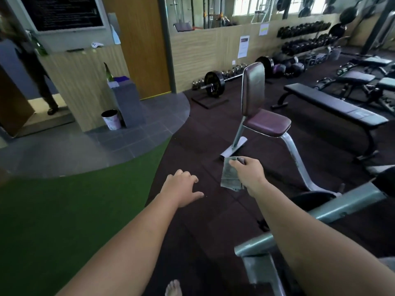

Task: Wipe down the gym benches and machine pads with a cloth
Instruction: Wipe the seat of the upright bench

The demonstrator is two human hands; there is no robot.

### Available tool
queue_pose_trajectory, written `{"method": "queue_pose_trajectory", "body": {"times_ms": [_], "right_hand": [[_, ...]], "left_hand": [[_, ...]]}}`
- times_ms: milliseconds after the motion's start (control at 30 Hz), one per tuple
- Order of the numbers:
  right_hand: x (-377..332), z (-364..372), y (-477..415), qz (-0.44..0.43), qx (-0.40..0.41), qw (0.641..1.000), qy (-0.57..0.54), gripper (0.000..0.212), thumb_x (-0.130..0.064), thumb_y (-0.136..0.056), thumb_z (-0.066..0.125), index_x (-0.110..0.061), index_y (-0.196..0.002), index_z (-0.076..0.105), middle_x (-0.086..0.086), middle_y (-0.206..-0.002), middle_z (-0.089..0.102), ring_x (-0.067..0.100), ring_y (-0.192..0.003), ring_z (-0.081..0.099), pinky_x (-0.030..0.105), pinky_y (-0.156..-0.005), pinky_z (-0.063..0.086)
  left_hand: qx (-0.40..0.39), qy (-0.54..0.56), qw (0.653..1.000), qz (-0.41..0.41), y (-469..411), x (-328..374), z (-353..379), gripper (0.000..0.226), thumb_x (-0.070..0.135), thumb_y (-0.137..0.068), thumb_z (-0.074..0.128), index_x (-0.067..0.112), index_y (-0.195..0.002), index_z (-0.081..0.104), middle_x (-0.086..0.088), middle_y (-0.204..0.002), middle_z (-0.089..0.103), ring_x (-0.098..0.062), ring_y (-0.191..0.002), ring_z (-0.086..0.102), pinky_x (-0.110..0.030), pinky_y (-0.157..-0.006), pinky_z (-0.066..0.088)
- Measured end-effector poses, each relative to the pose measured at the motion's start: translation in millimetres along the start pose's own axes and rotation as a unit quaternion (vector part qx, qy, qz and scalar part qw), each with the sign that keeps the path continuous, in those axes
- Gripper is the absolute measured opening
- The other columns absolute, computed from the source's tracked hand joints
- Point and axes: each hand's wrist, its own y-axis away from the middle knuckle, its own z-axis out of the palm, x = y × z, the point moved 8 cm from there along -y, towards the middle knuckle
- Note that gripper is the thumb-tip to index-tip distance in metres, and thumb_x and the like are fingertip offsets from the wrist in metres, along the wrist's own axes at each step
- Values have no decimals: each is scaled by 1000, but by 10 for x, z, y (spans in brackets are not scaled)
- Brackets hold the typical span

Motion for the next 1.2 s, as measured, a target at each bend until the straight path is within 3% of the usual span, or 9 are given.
{"method": "queue_pose_trajectory", "body": {"times_ms": [200,433,600,733,833,900,1000,1133,1200], "right_hand": [[170,126,-1474,54,84,995,-28,35,-31,-89,70,-5,-70,56,-5,-62,46,14,-62,44,30,-58,40],[288,-270,-2818,91,180,978,-60,37,-34,-86,69,0,-75,56,-6,-65,49,13,-65,46,31,-60,40],[501,-895,-3674,103,247,962,-59,41,-29,-87,69,-13,-58,45,-14,-54,37,12,-60,38,28,-55,32],[761,-1510,-4243,134,291,945,-61,35,-31,-86,70,2,-78,61,-4,-64,47,14,-64,45,31,-59,35],[849,-2047,-4596,153,334,928,-55,25,-35,-83,72,-15,-70,68,-13,-57,50,13,-63,48,31,-61,39],[918,-2374,-4792,164,352,920,-57,32,-32,-85,72,-24,-56,61,-16,-51,45,12,-61,46,31,-61,37],[1044,-2890,-5039,174,384,905,-60,38,-34,-82,71,-16,-57,50,-13,-54,39,14,-60,41,32,-61,33],[1263,-3564,-5321,191,435,877,-69,34,-43,-76,70,-18,-65,51,-4,-65,46,16,-63,46,31,-59,39],[1339,-3878,-5434,203,458,863,-66,41,-45,-75,71,-8,-69,54,-3,-65,49,16,-65,49,32,-62,40]], "left_hand": [[-24,-38,996,82,-1761,-246,-187,67,72,-93,52,32,-146,51,4,-142,54,-22,-134,43,-42,-105,42],[-30,-74,979,187,-3636,118,-590,66,72,-93,52,32,-146,51,4,-143,54,-22,-134,43,-42,-106,41],[-23,-78,963,257,-4838,811,-724,64,71,-93,52,32,-144,53,4,-139,55,-22,-134,42,-42,-105,40],[-30,-80,950,299,-5666,1465,-747,65,72,-92,53,33,-144,54,4,-139,56,-21,-134,42,-42,-104,40],[-30,-84,938,335,-6219,1992,-839,65,72,-91,54,33,-143,55,4,-139,57,-22,-134,42,-43,-105,40],[-30,-85,929,359,-6531,2347,-893,66,72,-90,54,33,-143,55,4,-138,57,-23,-133,43,-45,-106,41],[-32,-94,909,404,-6980,2951,-959,64,71,-91,54,32,-142,56,4,-137,57,-23,-131,44,-45,-103,42],[-19,-93,877,471,-7530,3835,-1038,60,69,-92,52,31,-138,58,3,-136,58,-24,-129,46,-44,-101,44],[-23,-94,862,498,-7767,4244,-1078,63,68,-93,52,32,-144,54,3,-139,56,-23,-132,44,-45,-104,43]]}}
